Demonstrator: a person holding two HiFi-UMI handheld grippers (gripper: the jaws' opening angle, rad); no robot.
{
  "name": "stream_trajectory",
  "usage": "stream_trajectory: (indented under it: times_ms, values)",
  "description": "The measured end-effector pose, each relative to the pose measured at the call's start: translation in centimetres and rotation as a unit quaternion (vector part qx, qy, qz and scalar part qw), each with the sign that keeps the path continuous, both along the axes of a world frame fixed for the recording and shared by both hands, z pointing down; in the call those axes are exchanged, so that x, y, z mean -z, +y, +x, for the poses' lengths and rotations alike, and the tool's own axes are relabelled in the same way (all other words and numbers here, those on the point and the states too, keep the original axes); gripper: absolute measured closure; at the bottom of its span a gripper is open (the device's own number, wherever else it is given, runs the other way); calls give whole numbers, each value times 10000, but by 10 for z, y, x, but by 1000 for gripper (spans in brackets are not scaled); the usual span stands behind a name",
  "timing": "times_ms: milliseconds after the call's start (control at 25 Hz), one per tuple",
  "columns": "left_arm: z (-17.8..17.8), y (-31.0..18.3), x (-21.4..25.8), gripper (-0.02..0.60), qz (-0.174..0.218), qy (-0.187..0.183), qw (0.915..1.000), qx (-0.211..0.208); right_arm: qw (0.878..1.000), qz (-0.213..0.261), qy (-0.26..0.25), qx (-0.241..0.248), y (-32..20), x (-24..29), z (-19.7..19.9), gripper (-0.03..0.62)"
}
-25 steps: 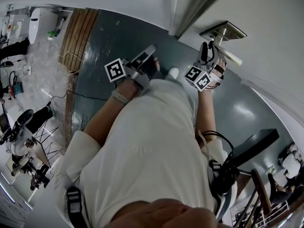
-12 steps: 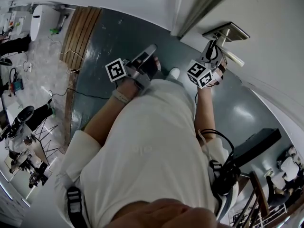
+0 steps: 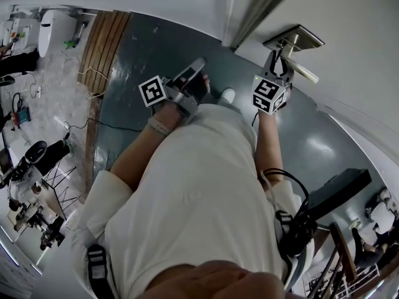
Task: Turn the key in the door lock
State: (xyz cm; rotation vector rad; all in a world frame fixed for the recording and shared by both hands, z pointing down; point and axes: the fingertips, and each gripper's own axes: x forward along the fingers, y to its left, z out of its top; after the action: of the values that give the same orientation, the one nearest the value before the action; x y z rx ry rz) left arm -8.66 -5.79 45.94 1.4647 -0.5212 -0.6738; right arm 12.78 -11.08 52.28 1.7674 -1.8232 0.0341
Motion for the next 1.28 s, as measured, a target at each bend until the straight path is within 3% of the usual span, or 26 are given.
stream_trajectory:
  times_ms: [280, 400, 480, 560, 680, 720, 800, 920, 960, 1120, 1280]
  values:
    - [2, 2, -1, 574, -2, 2, 10000, 8, 9849, 76, -1717, -210, 2, -3, 5, 523]
    - [5, 5, -3, 574, -16, -1, 10000, 17, 9654, 101, -2588, -312, 5, -6, 9, 525]
    - [5, 5, -5, 574, -34, -5, 10000, 20, 9287, 136, -3676, -468, 5, -7, 12, 537]
    - [6, 5, -6, 574, -47, 4, 10000, 22, 8946, 174, -4430, -566, 4, -6, 12, 543]
    - [5, 3, -5, 574, -49, 12, 10000, 25, 8699, 175, -4892, -596, 2, -6, 12, 545]
    - [5, 2, -5, 574, -49, 15, 10000, 25, 8547, 174, -5153, -611, 1, -6, 11, 546]
    - [4, 1, -5, 574, -53, 18, 10000, 26, 8045, 170, -5900, -661, -1, -5, 9, 553]
    - [4, 2, -5, 574, -53, 12, 10000, 41, 7115, 106, -6976, -831, 1, -7, 11, 556]
    - [4, 2, -5, 574, -50, 11, 10000, 45, 6915, 82, -7172, -859, 2, -8, 12, 556]
    - [4, 1, -7, 574, -80, 15, 10000, 50, 6500, 99, -7561, -754, 1, -10, 14, 554]
    - [4, 1, -8, 574, -81, 19, 9999, 61, 6211, 115, -7802, -729, 1, -11, 15, 554]
